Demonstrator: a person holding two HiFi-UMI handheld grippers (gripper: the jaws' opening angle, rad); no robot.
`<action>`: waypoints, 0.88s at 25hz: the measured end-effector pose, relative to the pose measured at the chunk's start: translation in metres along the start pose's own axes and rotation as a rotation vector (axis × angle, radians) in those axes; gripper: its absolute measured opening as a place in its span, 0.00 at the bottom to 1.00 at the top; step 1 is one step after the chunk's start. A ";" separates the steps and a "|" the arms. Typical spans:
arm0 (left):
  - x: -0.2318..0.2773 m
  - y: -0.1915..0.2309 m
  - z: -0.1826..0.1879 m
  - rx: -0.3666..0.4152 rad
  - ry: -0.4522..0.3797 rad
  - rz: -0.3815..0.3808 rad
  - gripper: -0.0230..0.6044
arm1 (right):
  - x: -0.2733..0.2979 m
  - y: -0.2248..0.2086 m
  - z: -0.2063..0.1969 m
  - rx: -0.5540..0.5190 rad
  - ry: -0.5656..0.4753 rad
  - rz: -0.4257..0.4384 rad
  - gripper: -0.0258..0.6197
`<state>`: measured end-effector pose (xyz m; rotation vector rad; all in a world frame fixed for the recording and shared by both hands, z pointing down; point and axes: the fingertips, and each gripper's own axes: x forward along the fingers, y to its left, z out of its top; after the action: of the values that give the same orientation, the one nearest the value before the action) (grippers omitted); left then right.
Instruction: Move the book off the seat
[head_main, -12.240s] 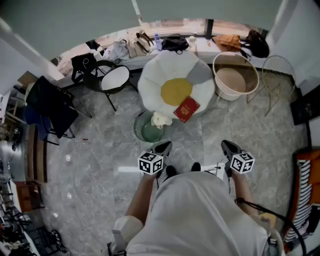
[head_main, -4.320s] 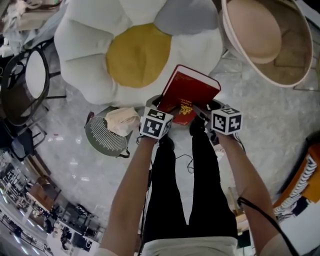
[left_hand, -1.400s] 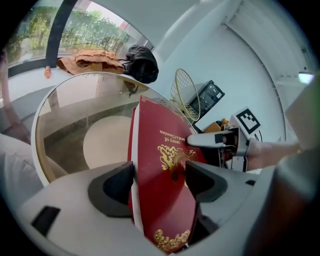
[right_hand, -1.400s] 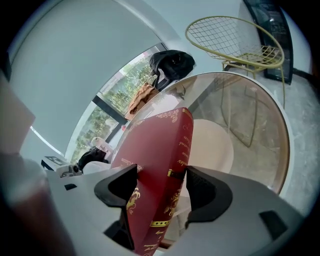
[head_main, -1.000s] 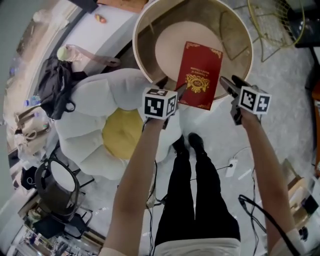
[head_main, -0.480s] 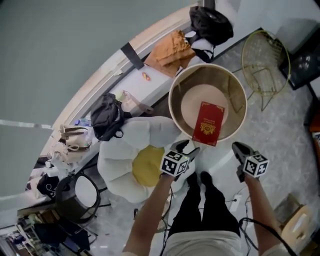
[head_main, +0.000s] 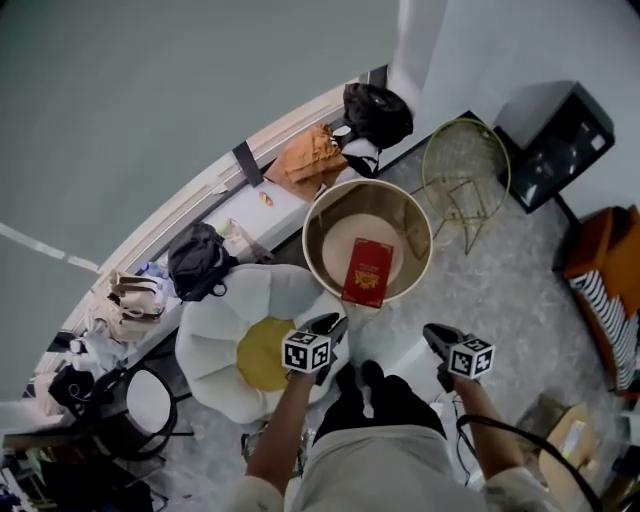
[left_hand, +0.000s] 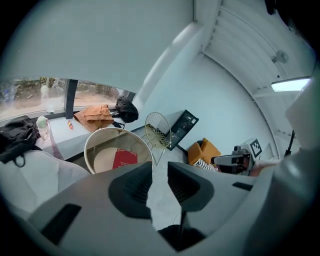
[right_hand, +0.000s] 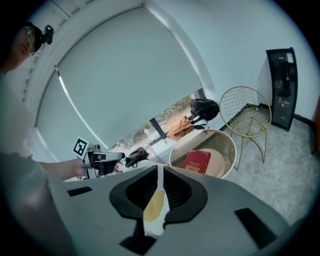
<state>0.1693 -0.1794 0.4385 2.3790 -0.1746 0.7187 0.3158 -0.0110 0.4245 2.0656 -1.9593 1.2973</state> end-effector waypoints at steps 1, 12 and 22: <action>-0.005 -0.011 -0.001 0.008 -0.007 -0.001 0.17 | -0.012 0.007 0.002 0.008 -0.014 -0.005 0.13; -0.057 -0.085 -0.019 0.114 -0.001 0.019 0.04 | -0.068 0.055 -0.006 -0.035 -0.058 0.004 0.13; -0.081 -0.154 -0.048 0.070 -0.064 0.045 0.04 | -0.134 0.061 -0.007 0.054 -0.091 0.126 0.13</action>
<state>0.1251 -0.0328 0.3427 2.4738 -0.2343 0.6807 0.2786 0.0899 0.3230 2.0912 -2.1485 1.3140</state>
